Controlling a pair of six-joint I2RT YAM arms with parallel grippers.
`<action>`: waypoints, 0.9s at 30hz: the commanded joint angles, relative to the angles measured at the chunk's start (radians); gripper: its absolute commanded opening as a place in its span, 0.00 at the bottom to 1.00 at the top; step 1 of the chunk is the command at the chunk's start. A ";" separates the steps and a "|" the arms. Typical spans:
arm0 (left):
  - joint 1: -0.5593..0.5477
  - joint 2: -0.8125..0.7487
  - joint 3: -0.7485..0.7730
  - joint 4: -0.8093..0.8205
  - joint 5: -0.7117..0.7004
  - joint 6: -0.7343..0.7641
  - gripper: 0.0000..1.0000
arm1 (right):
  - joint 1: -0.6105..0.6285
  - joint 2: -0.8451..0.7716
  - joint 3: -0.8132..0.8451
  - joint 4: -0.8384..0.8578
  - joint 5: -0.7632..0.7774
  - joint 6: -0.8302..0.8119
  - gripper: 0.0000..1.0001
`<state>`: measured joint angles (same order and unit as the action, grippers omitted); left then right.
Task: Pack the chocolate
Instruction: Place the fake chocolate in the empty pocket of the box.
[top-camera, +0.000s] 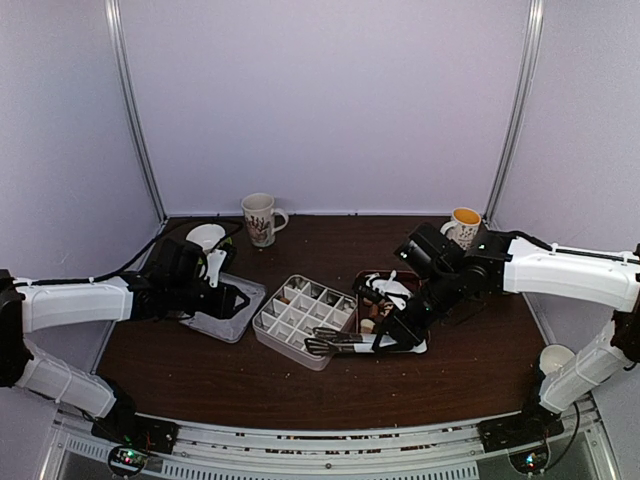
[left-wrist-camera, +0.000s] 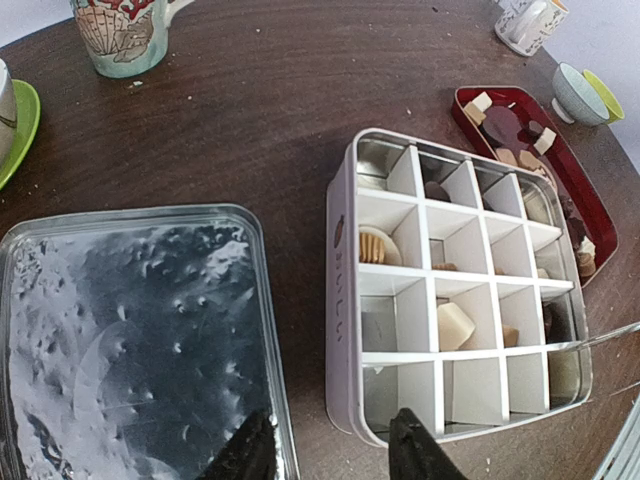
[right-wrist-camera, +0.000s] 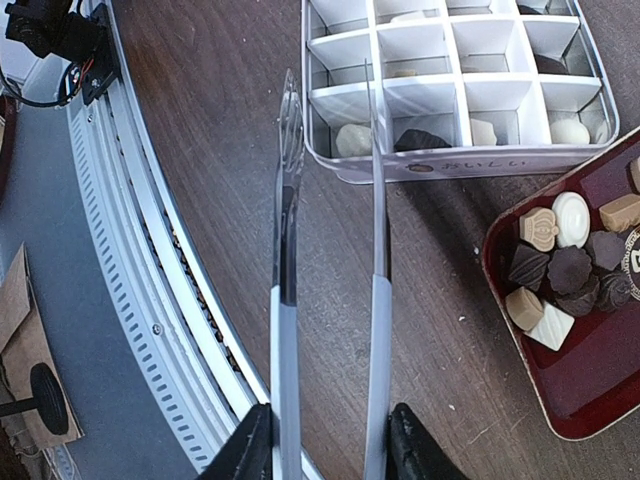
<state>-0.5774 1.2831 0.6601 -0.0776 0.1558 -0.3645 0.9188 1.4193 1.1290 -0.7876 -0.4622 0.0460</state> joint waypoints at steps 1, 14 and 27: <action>-0.003 -0.022 0.004 0.021 -0.011 0.018 0.42 | 0.005 -0.025 0.026 0.033 0.018 -0.021 0.38; -0.003 -0.035 0.003 0.025 -0.026 0.020 0.42 | 0.003 -0.106 0.012 0.081 0.109 -0.005 0.34; -0.003 -0.035 -0.015 0.127 -0.081 0.044 0.42 | -0.051 -0.250 -0.053 0.027 0.343 0.082 0.32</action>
<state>-0.5774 1.2469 0.6460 -0.0475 0.1139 -0.3603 0.8883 1.1957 1.0908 -0.7189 -0.2283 0.0875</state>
